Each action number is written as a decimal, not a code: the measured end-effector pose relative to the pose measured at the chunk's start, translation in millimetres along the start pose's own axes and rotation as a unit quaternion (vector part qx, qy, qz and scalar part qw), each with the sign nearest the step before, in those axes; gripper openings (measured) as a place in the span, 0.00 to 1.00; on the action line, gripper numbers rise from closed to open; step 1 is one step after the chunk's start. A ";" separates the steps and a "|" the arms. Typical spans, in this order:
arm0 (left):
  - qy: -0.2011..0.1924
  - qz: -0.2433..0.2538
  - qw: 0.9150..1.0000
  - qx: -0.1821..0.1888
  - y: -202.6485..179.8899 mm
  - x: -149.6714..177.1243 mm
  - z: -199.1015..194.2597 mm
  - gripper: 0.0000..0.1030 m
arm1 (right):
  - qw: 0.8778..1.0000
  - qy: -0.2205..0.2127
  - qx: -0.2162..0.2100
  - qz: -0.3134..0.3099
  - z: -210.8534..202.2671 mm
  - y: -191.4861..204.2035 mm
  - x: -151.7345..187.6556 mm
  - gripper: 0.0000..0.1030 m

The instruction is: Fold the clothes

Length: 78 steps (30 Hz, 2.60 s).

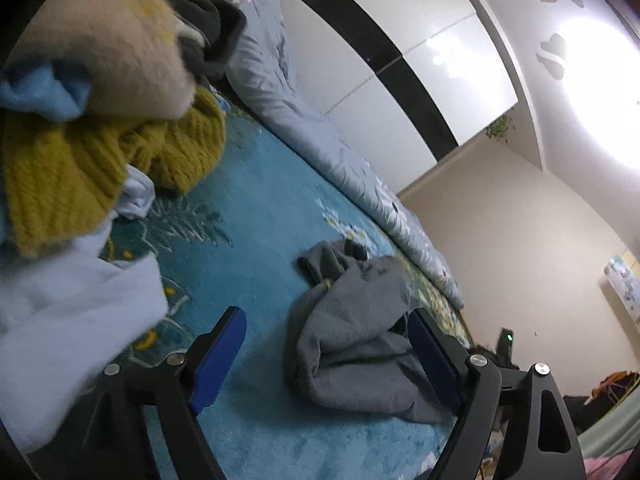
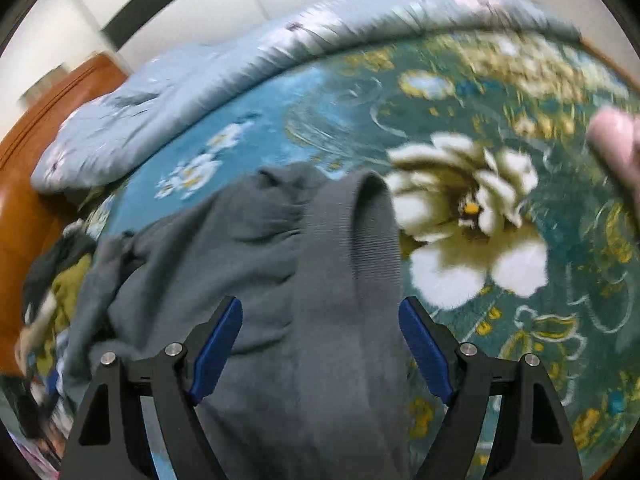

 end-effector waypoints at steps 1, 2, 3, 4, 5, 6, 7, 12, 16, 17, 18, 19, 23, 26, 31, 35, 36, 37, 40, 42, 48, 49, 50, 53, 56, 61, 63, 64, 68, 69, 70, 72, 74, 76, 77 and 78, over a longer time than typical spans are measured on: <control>0.007 0.003 1.000 0.001 -1.6 1.6 3.4 0.83 | 1.000 0.013 -0.009 0.015 8.9 -3.9 -2.6 0.79; 0.013 0.004 1.000 0.003 -2.7 2.7 6.1 0.83 | 0.999 0.021 -0.014 0.024 15.8 -5.5 -3.9 0.82; 0.018 0.005 1.000 0.005 -3.4 3.4 8.0 0.83 | 0.999 0.024 -0.017 0.026 21.2 -5.0 -4.9 0.85; 0.023 0.006 1.000 0.007 -4.3 4.2 9.8 0.83 | 1.000 0.019 -0.015 0.017 23.9 -0.5 -5.4 0.90; 0.027 0.007 1.000 0.008 -5.6 5.0 11.6 0.83 | 1.000 0.017 -0.012 0.006 26.4 4.7 -5.7 0.90; 0.030 0.008 0.999 0.010 -6.5 5.5 12.9 0.83 | 1.000 0.020 -0.005 -0.004 28.8 9.1 -5.8 0.90; 0.032 0.009 0.999 0.010 -7.4 5.7 14.1 0.83 | 1.000 0.022 0.005 -0.016 31.3 15.0 -5.9 0.90; 0.042 0.009 0.999 0.016 -11.4 6.5 18.9 0.83 | 0.998 0.030 0.002 -0.048 37.4 42.9 -5.9 0.87; 0.043 0.012 0.999 0.016 -15.1 6.0 16.8 0.83 | 0.999 0.022 0.003 -0.041 37.2 56.7 -6.2 0.34; 0.041 0.012 0.999 0.017 -15.9 5.6 16.3 0.83 | 0.999 0.022 0.011 -0.038 37.1 58.7 -7.5 0.20; 0.039 0.011 0.999 0.019 -16.7 5.3 15.7 0.83 | 0.999 0.022 0.019 -0.036 36.4 60.9 -8.7 0.10; 0.038 0.011 0.999 0.020 -17.5 4.9 15.3 0.83 | 0.999 0.019 0.025 -0.038 34.7 64.0 -10.2 0.08; 0.035 0.015 0.999 0.021 -21.5 3.1 15.1 0.83 | 0.998 -0.038 0.033 -0.032 3.4 70.1 -26.0 0.04; 0.036 0.013 0.999 0.024 -22.6 1.7 17.4 0.83 | 0.997 -0.073 0.030 -0.020 -25.6 69.1 -45.0 0.04; 0.043 0.013 0.999 0.025 -24.1 1.7 23.8 0.83 | 0.991 -0.124 0.041 -0.031 -63.5 73.9 -68.3 0.04; 0.048 0.020 0.998 0.023 -28.2 -0.4 27.6 0.83 | 0.984 -0.166 0.055 -0.032 -87.3 71.3 -86.4 0.04; 0.050 0.021 0.998 0.024 -28.9 -0.9 30.0 0.83 | 0.982 -0.174 0.062 -0.032 -90.3 69.3 -90.0 0.04; 0.052 0.021 0.998 0.025 -29.6 -1.4 32.5 0.83 | 0.981 -0.176 0.071 -0.032 -89.2 65.5 -92.8 0.04; 0.057 0.022 0.998 0.027 -31.8 -2.9 39.7 0.83 | 0.983 -0.145 0.106 -0.035 -66.0 50.7 -92.4 0.04; 0.066 0.029 0.997 0.028 -36.0 -5.2 47.3 0.83 | 0.984 -0.134 0.112 -0.036 -54.2 41.5 -87.0 0.04; 0.094 0.042 0.994 0.021 -50.1 -25.3 83.5 0.83 | 0.989 -0.115 0.086 -0.018 -45.5 15.8 -76.0 0.04; 0.099 0.043 0.994 0.021 -52.3 -30.6 92.4 0.83 | 0.990 -0.113 0.084 -0.021 -46.5 15.0 -73.4 0.05; 0.104 0.045 0.993 0.020 -55.1 -36.3 102.9 0.83 | 0.990 -0.112 0.083 -0.027 -46.9 14.1 -70.9 0.05; 0.119 0.052 0.991 0.011 -63.6 -51.7 139.0 0.83 | 0.990 -0.107 0.076 -0.048 -47.4 10.5 -63.7 0.05; 0.134 0.053 0.990 -0.003 -65.1 -61.8 174.8 0.83 | 0.990 -0.102 0.074 -0.067 -45.1 4.8 -55.4 0.05; 0.173 0.058 0.981 -0.061 -57.1 -63.6 227.4 0.83 | 0.992 -0.091 0.053 -0.071 -39.9 -13.7 -49.8 0.05; 0.184 0.052 0.979 -0.077 -51.6 -64.0 240.3 0.83 | 0.993 -0.089 0.042 -0.066 -38.6 -19.7 -49.9 0.05; 0.188 0.050 0.978 -0.078 -51.7 -64.3 245.5 0.82 | 0.993 -0.089 0.037 -0.063 -38.1 -22.0 -50.4 0.05; 0.204 0.057 0.975 -0.074 -54.8 -66.0 264.5 0.81 | 0.994 -0.096 0.018 -0.051 -37.7 -26.0 -56.9 0.05; 0.205 0.057 0.974 -0.078 -54.0 -66.9 268.4 0.66 | 0.994 -0.099 0.014 -0.047 -37.8 -26.2 -59.3 0.05; 0.205 0.059 0.973 -0.086 -53.5 -68.6 271.3 0.28 | 0.994 -0.102 0.012 -0.045 -37.8 -25.8 -61.8 0.05; 0.203 0.041 0.975 -0.084 -48.1 -73.2 276.4 0.15 | 0.993 -0.107 0.015 -0.042 -37.2 -22.5 -68.2 0.07; 0.191 0.017 0.978 -0.079 -46.0 -77.8 279.6 0.14 | 0.993 -0.114 0.016 -0.036 -38.1 -15.6 -78.7 0.07; 0.182 0.022 0.980 -0.082 -52.2 -87.0 282.6 0.13 | 0.991 -0.127 0.009 -0.034 -43.3 -7.5 -90.8 0.06; 0.173 0.029 0.982 -0.076 -58.9 -96.2 283.1 0.13 | 0.990 -0.135 0.006 -0.032 -46.9 -2.7 -97.5 0.06; 0.159 0.036 0.984 -0.068 -66.8 -108.2 282.3 0.13 | 0.989 -0.146 0.001 -0.032 -53.8 4.6 -107.0 0.06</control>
Point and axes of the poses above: each gripper's, at about its wrist camera, not at the fingertips, and z roughly the way its jaws point, y to its left, x to its underside, the point moved 2 cm from there along z, roughly the way its jaws point, and after that the axes turned 13 degrees about z, right-handed, at the moved point
